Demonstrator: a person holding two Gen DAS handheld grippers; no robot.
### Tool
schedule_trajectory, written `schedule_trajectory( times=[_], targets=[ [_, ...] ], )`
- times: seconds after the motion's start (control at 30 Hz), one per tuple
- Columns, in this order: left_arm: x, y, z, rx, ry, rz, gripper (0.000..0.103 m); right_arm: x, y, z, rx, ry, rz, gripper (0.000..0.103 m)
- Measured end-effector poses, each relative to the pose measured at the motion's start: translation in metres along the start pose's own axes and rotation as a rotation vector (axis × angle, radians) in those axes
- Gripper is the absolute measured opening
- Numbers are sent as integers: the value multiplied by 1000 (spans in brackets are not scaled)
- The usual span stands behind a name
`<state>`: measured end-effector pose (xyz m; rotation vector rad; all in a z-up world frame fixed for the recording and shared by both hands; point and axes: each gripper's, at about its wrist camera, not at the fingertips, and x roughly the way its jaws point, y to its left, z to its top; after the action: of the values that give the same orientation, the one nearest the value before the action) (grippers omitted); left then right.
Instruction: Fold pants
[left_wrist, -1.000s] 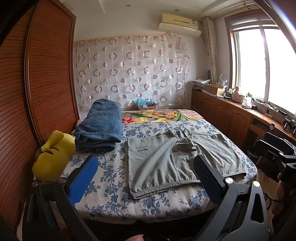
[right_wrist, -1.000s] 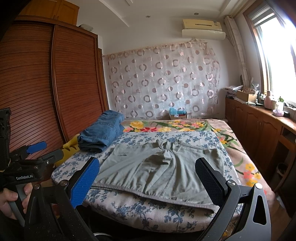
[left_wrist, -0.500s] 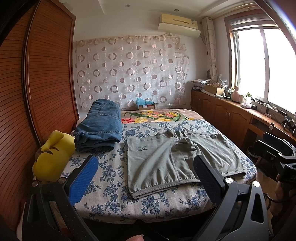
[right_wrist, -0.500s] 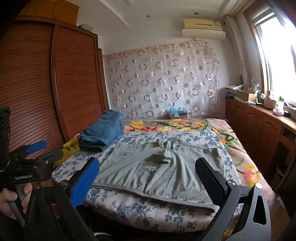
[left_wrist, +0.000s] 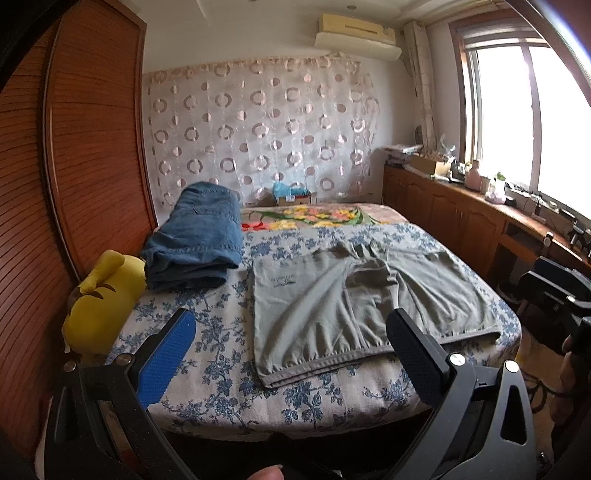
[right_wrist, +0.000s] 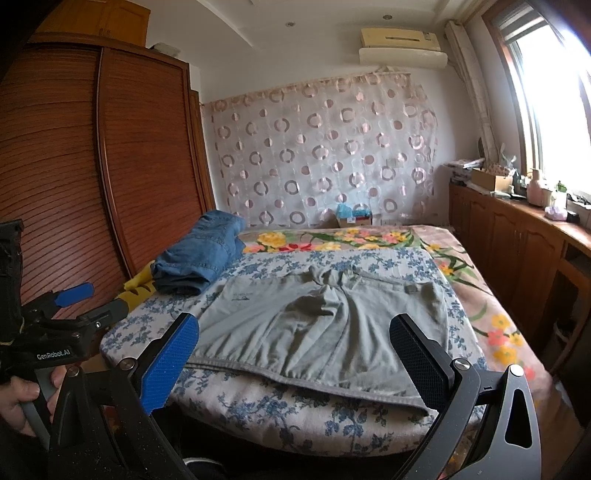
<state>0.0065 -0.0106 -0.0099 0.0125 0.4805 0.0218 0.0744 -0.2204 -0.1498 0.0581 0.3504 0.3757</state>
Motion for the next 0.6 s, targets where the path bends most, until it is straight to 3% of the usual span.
schedule_trajectory(
  times=[0.6],
  targets=[
    [61,6,-20,23,131,-45,103,15,-26,-1,-13,89,-39,103]
  ],
)
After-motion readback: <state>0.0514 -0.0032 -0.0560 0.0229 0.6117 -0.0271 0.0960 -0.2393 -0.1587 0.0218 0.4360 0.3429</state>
